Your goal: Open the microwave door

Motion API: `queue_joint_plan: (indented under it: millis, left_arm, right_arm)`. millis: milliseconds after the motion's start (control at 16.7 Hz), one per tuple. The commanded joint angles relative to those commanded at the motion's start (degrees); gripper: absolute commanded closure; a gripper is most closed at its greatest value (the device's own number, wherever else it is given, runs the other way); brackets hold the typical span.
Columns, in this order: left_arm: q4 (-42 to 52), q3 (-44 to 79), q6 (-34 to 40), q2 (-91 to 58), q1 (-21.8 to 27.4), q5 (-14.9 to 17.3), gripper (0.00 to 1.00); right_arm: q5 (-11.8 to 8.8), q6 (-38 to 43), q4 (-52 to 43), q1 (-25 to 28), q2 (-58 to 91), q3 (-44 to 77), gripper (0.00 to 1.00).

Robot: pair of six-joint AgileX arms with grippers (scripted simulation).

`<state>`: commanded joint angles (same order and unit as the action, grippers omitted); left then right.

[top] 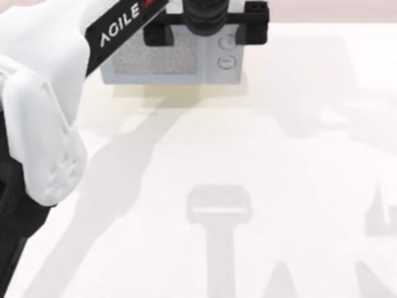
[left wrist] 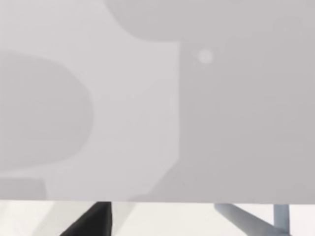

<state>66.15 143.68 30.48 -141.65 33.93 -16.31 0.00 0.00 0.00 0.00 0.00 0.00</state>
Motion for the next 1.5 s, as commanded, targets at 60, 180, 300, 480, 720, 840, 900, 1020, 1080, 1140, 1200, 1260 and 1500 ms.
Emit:
queue_joint_plan:
  millis: [60, 180, 300, 480, 720, 840, 900, 1020, 1080, 1140, 1200, 1260, 1500]
  left_arm:
    - [0.0, 0.0, 0.0, 0.0, 0.0, 0.0, 0.08]
    - [0.0, 0.0, 0.0, 0.0, 0.0, 0.0, 0.23]
    - [0.0, 0.0, 0.0, 0.0, 0.0, 0.0, 0.38]
    - [0.0, 0.0, 0.0, 0.0, 0.0, 0.0, 0.6]
    - [0.0, 0.0, 0.0, 0.0, 0.0, 0.0, 0.9]
    - [0.0, 0.0, 0.0, 0.0, 0.0, 0.0, 1.0]
    - [0.0, 0.0, 0.0, 0.0, 0.0, 0.0, 1.0]
    - [0.0, 0.0, 0.0, 0.0, 0.0, 0.0, 1.0]
    - [0.0, 0.0, 0.0, 0.0, 0.0, 0.0, 1.0]
    - [0.0, 0.0, 0.0, 0.0, 0.0, 0.0, 1.0]
    - [0.0, 0.0, 0.0, 0.0, 0.0, 0.0, 1.0]
    - [0.0, 0.0, 0.0, 0.0, 0.0, 0.0, 1.0]
    - [-1.09, -4.9, 0.25, 3.07, 1.45, 0.06, 1.0]
  right_arm:
    - [0.0, 0.0, 0.0, 0.0, 0.0, 0.0, 0.0]
    - [0.0, 0.0, 0.0, 0.0, 0.0, 0.0, 0.0]
    - [0.0, 0.0, 0.0, 0.0, 0.0, 0.0, 0.0]
    - [0.0, 0.0, 0.0, 0.0, 0.0, 0.0, 0.0]
    - [0.0, 0.0, 0.0, 0.0, 0.0, 0.0, 0.0]
    - [0.0, 0.0, 0.0, 0.0, 0.0, 0.0, 0.0]
    - [0.0, 0.0, 0.0, 0.0, 0.0, 0.0, 0.0]
    - [0.0, 0.0, 0.0, 0.0, 0.0, 0.0, 0.0]
    - [0.0, 0.0, 0.0, 0.0, 0.0, 0.0, 0.0]
    - [0.0, 0.0, 0.0, 0.0, 0.0, 0.0, 0.0]
    - [0.0, 0.0, 0.0, 0.0, 0.0, 0.0, 0.0]
    - [0.0, 0.0, 0.0, 0.0, 0.0, 0.0, 0.0]
    - [0.0, 0.0, 0.0, 0.0, 0.0, 0.0, 0.0]
